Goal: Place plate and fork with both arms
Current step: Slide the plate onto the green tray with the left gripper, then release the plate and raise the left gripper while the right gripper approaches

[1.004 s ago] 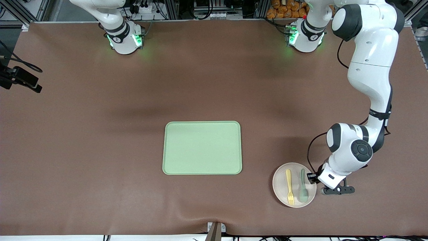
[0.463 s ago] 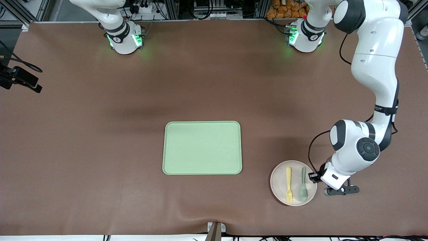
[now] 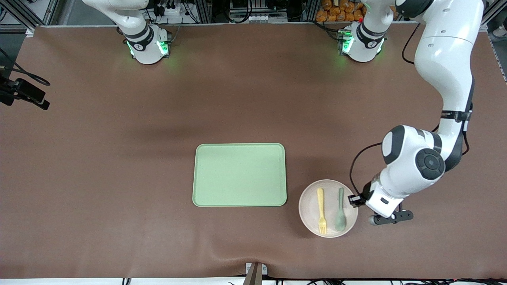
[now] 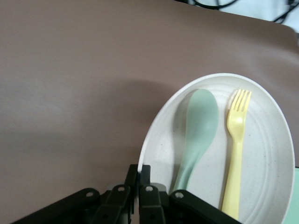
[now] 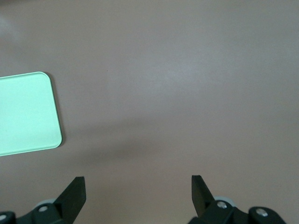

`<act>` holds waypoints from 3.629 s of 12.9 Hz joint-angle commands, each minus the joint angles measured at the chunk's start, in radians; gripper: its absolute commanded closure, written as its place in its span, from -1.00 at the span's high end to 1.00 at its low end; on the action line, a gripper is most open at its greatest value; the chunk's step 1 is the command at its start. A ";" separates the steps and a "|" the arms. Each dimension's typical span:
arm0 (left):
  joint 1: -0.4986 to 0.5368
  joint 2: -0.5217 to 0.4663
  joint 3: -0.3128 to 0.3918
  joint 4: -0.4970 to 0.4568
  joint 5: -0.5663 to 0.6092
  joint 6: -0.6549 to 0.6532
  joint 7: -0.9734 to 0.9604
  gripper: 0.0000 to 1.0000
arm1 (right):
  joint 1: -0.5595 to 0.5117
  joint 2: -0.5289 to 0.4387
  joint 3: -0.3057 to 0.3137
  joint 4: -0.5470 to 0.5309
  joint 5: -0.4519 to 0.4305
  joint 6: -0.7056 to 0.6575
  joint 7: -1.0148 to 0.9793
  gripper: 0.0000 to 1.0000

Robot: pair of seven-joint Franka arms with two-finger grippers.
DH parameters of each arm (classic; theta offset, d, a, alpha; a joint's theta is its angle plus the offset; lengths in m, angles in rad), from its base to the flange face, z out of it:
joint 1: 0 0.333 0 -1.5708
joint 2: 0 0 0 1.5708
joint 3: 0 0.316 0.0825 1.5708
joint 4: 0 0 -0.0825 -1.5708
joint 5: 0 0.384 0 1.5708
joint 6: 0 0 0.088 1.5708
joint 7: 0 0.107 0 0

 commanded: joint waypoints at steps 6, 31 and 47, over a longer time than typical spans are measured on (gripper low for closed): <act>-0.206 -0.036 -0.016 -0.015 0.018 -0.027 -0.329 -1.00 | -0.022 0.002 0.016 0.010 0.010 -0.015 -0.015 1.00; -0.438 0.161 0.051 -0.045 0.024 0.247 -0.308 -0.59 | 0.033 0.111 0.022 0.014 0.012 -0.032 -0.015 1.00; -0.142 -0.285 0.056 -0.042 0.099 -0.351 -0.248 1.00 | 0.319 0.297 0.024 0.021 0.021 0.132 0.473 1.00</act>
